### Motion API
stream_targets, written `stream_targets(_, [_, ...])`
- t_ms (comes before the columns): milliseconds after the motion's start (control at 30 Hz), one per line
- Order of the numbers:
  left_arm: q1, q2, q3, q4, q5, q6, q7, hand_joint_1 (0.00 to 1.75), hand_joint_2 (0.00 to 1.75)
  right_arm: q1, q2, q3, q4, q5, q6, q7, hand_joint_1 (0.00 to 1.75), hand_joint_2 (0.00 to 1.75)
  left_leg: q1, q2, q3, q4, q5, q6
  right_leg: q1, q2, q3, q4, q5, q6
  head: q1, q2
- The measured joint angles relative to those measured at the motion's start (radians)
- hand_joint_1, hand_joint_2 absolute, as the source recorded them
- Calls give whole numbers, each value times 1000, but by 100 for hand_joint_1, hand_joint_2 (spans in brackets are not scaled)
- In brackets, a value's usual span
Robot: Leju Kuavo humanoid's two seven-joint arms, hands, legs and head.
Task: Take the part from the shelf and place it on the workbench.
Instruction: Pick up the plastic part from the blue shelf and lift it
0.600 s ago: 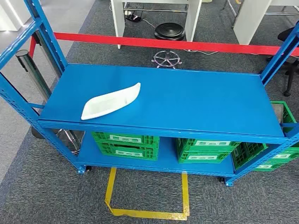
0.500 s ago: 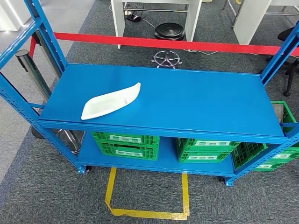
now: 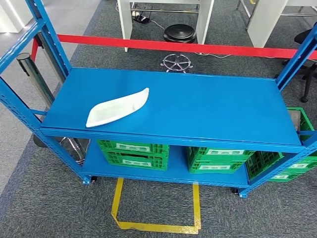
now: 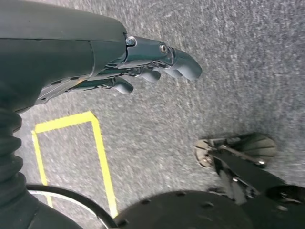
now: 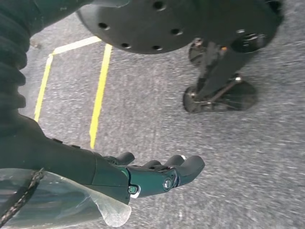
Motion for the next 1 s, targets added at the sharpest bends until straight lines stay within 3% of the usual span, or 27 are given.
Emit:
stream_targets(467, [58, -84, 113, -210, 55, 78, -14, 0, 175, -37, 61, -326, -78, 253, 53, -61, 0, 175, 0, 0, 0, 0, 0, 0, 0, 0, 1, 0, 0, 0, 0, 0])
stream_targets(1000, [111, -174, 297, -516, 100, 149, -70, 0, 175, -82, 120, -698, -107, 576, 68, -154, 0, 175, 0, 0, 0, 0, 0, 0, 0, 0, 0, 0, 0, 0, 0, 0])
